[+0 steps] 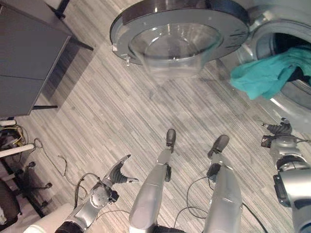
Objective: Grab the laundry basket,head to the washer,open it,put in the laundry and shut it.
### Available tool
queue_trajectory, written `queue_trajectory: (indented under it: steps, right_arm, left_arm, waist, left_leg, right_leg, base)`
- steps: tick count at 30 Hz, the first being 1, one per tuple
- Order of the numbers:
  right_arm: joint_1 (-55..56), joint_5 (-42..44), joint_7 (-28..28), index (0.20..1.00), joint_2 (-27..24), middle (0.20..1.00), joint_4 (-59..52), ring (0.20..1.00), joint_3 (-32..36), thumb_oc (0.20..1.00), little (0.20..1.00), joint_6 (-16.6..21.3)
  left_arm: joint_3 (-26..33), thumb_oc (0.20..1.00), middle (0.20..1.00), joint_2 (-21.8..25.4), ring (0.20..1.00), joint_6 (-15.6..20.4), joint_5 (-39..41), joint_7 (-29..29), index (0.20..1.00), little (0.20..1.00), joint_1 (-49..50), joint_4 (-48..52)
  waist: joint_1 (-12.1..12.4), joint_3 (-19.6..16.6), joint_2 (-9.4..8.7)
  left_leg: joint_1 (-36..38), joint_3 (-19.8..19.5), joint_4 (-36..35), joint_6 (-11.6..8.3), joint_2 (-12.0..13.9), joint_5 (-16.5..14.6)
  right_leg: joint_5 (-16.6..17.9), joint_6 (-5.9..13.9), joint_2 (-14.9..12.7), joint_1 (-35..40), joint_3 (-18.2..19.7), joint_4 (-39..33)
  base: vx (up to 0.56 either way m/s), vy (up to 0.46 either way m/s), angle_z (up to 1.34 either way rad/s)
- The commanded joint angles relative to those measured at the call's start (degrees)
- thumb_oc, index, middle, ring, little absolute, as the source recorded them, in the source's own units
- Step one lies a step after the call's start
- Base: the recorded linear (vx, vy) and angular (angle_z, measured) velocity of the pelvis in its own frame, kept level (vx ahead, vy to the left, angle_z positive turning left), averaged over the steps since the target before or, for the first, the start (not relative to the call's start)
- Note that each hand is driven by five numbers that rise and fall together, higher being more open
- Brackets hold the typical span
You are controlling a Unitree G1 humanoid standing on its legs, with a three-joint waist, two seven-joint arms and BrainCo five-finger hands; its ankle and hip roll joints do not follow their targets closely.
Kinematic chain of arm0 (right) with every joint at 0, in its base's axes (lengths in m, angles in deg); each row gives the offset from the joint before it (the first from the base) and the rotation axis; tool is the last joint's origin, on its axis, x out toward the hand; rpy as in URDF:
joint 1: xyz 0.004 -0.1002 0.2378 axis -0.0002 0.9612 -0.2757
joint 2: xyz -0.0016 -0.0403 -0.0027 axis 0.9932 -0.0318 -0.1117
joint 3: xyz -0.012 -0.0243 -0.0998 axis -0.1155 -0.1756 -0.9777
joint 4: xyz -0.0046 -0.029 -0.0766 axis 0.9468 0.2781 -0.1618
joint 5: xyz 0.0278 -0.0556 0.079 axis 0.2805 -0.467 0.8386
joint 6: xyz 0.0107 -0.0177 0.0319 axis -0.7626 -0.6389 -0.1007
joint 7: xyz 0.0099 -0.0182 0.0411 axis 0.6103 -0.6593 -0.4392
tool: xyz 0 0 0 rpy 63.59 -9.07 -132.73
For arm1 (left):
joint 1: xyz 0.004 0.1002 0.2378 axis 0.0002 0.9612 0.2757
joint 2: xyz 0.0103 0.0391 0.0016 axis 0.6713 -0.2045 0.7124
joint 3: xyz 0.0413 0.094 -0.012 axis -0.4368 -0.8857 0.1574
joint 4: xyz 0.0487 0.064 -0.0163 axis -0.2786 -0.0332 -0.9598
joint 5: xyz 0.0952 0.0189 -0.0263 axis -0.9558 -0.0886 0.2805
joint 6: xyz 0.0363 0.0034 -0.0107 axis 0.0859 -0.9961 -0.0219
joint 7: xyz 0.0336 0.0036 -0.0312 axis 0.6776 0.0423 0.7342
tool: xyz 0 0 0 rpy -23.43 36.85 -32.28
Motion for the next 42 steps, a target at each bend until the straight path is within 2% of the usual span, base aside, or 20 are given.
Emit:
queue_trajectory:
  steps: [1, 9, 14, 21, 29, 40, 42]
  right_arm:
    - [0.30, 4.09, 0.64, 1.000, -6.97, 1.000, 2.40, 1.000, -0.60, 1.000, 1.000, 0.56]
    - [-4.96, 8.39, 0.04, 1.000, -14.91, 1.000, 4.52, 1.000, 0.40, 1.000, 1.000, 0.78]
    - [-9.10, 10.36, -0.77, 1.000, -17.17, 1.000, 4.33, 1.000, -1.30, 1.000, 1.000, 1.13]
    - [-14.45, 13.97, -1.30, 1.000, -15.54, 1.000, 4.72, 1.000, -3.40, 1.000, 1.000, 2.04]
    - [-18.26, 13.80, 1.39, 1.000, -10.42, 1.000, 3.37, 1.000, -5.24, 1.000, 1.000, 3.78]
    - [-25.65, 17.19, 2.32, 1.000, -13.16, 1.000, 2.69, 1.000, -7.22, 1.000, 1.000, 4.62]
    - [-28.04, 17.69, 2.53, 0.937, -15.39, 0.937, 2.35, 0.937, -8.15, 0.937, 0.937, 4.81]
  left_arm:
    - [-0.43, 1.000, 1.000, 1.25, 1.000, 2.23, 2.99, -0.57, 1.000, 1.000, 1.39, 3.27]
    - [3.88, 1.000, 1.000, 2.74, 1.000, 3.65, 8.26, -1.14, 1.000, 1.000, 3.81, 10.35]
    - [5.31, 1.000, 1.000, 3.00, 1.000, 4.30, 10.29, -0.61, 1.000, 1.000, 3.77, 13.28]
    - [4.93, 1.000, 1.000, 2.20, 1.000, 4.72, 12.05, 0.03, 1.000, 1.000, 3.02, 15.37]
    - [1.20, 1.000, 1.000, 1.58, 1.000, 6.05, 17.17, -0.65, 1.000, 1.000, 0.33, 16.54]
    - [3.44, 1.000, 1.000, 2.50, 1.000, 8.60, 22.90, 0.18, 1.000, 1.000, -1.69, 25.08]
    - [5.43, 1.000, 1.000, 3.15, 1.000, 8.85, 24.34, 0.36, 1.000, 1.000, -0.79, 27.37]
  waist:
    - [0.30, -0.19, 2.86]
    - [1.84, -0.06, 4.58]
    - [2.62, 0.32, 4.90]
    - [3.20, 1.11, 4.62]
    - [3.19, 2.24, 4.17]
    - [5.28, 1.48, 4.40]
    - [5.72, 1.16, 4.24]
  left_leg:
    - [-2.53, 0.77, 5.22, -3.31, 2.10, -6.23]
    - [-6.48, 0.29, 5.96, -3.51, 1.40, -5.97]
    - [-8.15, 0.08, 6.03, -3.70, 1.00, -5.91]
    - [-10.23, -1.13, 6.33, -3.62, 0.95, -5.83]
    - [-10.03, -2.50, 5.27, -4.14, 0.78, -5.01]
    - [-11.58, -4.32, 3.89, -4.84, 0.47, -3.96]
    - [-11.67, -4.62, 2.48, -5.36, 0.67, -3.13]
  right_leg:
    - [-3.88, 5.68, 1.97, 0.14, 4.01, -3.93]
    - [-5.42, 6.06, 0.70, -4.82, 5.01, -0.53]
    - [-6.46, 6.06, 0.55, -7.29, 5.54, 1.70]
    - [-7.57, 5.99, 0.56, -9.46, 5.02, 3.53]
    - [-8.60, 5.74, 0.67, -8.90, 3.78, 4.07]
    - [-10.22, 6.04, 0.00, -10.66, 2.03, 6.13]
    - [-10.76, 6.08, -0.05, -11.16, 1.63, 6.49]
  base:
    - [0.01, 0.029, 0.08]
    - [0.01, 0.017, 0.07]
    - [0.01, -0.005, 0.07]
    - [0.01, -0.037, 0.02]
    - [0.00, -0.023, 0.02]
    - [-0.01, -0.039, 0.13]
    - [-0.01, -0.042, 0.05]
